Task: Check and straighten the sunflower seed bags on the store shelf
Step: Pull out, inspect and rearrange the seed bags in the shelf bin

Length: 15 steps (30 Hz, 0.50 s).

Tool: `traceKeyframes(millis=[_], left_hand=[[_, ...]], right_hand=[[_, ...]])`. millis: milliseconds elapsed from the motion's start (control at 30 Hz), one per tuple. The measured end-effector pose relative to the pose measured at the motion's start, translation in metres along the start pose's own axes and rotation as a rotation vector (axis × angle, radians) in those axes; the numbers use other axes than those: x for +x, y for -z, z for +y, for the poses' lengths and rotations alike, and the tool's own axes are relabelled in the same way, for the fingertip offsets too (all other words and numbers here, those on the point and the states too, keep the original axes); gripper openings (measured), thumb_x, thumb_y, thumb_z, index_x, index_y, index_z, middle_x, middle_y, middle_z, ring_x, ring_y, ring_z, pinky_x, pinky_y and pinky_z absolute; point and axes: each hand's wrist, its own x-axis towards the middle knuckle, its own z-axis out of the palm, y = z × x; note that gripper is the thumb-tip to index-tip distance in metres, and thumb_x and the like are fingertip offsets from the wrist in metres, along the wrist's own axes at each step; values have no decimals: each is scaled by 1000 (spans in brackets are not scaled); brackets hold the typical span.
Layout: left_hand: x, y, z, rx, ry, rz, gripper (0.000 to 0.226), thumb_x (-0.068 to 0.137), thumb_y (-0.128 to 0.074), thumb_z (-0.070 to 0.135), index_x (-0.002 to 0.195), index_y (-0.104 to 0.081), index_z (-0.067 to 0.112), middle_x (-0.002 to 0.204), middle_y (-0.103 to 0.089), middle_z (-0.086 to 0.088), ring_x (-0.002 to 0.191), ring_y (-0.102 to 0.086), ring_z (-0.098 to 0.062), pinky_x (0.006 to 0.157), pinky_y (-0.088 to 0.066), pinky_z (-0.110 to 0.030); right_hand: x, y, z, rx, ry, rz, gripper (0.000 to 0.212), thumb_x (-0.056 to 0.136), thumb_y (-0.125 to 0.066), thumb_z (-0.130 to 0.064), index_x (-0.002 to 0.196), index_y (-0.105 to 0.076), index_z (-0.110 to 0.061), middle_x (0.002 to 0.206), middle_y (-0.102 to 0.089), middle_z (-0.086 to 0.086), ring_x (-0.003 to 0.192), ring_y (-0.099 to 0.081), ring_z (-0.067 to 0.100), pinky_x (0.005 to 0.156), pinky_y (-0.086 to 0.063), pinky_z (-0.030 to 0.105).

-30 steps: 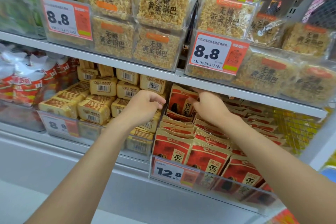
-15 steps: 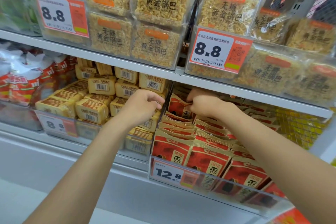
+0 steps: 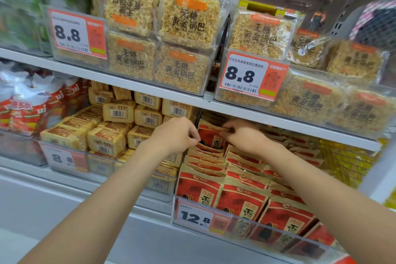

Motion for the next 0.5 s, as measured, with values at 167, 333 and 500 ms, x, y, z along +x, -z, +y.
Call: traceKeyframes(millis=[167, 333, 500], left_hand=[[4, 18, 4, -47, -14, -241, 27, 92, -67, 20, 119, -70, 23, 114, -49, 13, 102, -54, -10, 95, -50, -42], [17, 20, -3, -22, -66, -251, 15, 93, -67, 29, 104, -76, 25, 101, -70, 6, 99, -63, -11, 91, -47, -30], [28, 15, -4, 262, -147, -125, 13, 86, -73, 40, 93, -71, 30, 83, -59, 19, 80, -58, -5, 63, -46, -26]], right_hand=[[3, 0, 6, 12, -4, -16, 41, 98, -53, -39, 135, -55, -19, 137, -57, 2, 121, -55, 22, 97, -44, 29], [6, -1, 9, 19, 7, -18, 42, 99, -52, -41, 136, -54, -21, 140, -55, 1, 123, -53, 22, 99, -43, 29], [9, -2, 12, 28, 4, -23, 44, 99, -50, -44, 138, -51, -25, 141, -54, -1, 124, -53, 21, 99, -42, 28]])
